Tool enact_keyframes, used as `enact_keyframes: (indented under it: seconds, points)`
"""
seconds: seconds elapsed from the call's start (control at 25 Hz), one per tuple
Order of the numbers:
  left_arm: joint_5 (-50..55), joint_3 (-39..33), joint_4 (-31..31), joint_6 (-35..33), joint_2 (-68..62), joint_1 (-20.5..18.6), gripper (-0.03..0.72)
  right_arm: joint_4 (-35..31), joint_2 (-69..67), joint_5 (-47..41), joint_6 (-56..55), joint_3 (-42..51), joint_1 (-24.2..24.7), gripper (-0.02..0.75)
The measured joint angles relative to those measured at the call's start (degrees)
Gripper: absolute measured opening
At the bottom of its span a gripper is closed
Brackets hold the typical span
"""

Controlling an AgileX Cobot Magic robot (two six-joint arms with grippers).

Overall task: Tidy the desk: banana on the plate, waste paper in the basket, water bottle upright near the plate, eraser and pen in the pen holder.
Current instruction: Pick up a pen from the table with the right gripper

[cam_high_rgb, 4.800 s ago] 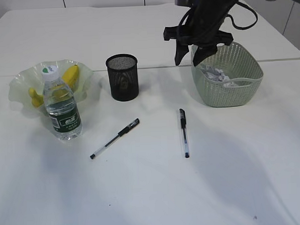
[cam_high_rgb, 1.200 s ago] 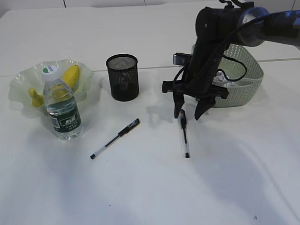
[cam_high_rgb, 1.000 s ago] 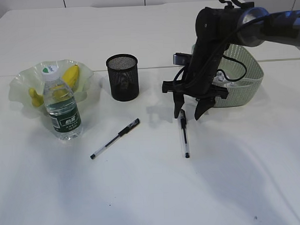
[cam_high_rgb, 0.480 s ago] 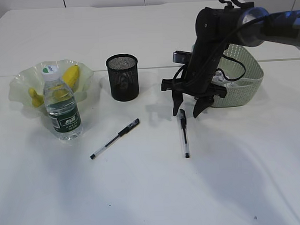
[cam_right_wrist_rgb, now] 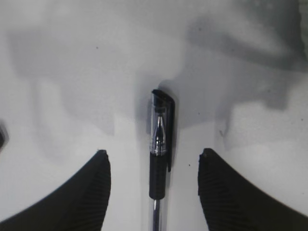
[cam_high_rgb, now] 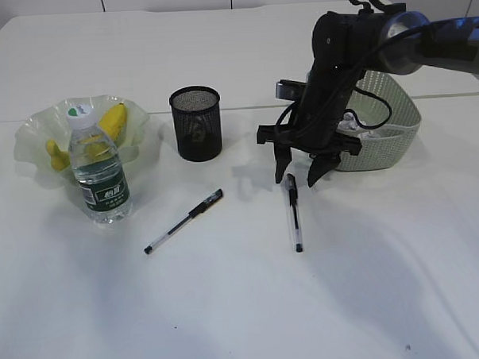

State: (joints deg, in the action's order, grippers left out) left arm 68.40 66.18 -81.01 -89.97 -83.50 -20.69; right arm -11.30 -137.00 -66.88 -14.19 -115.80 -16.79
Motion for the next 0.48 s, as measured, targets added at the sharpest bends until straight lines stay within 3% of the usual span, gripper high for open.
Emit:
enact_keyframes:
  seconds: [0.48]
  points:
    - [0.0,0.0,0.0,0.0,0.0,0.0,0.192,-0.13,-0.23,0.7,-0.2,0.0,0.0,0.427]
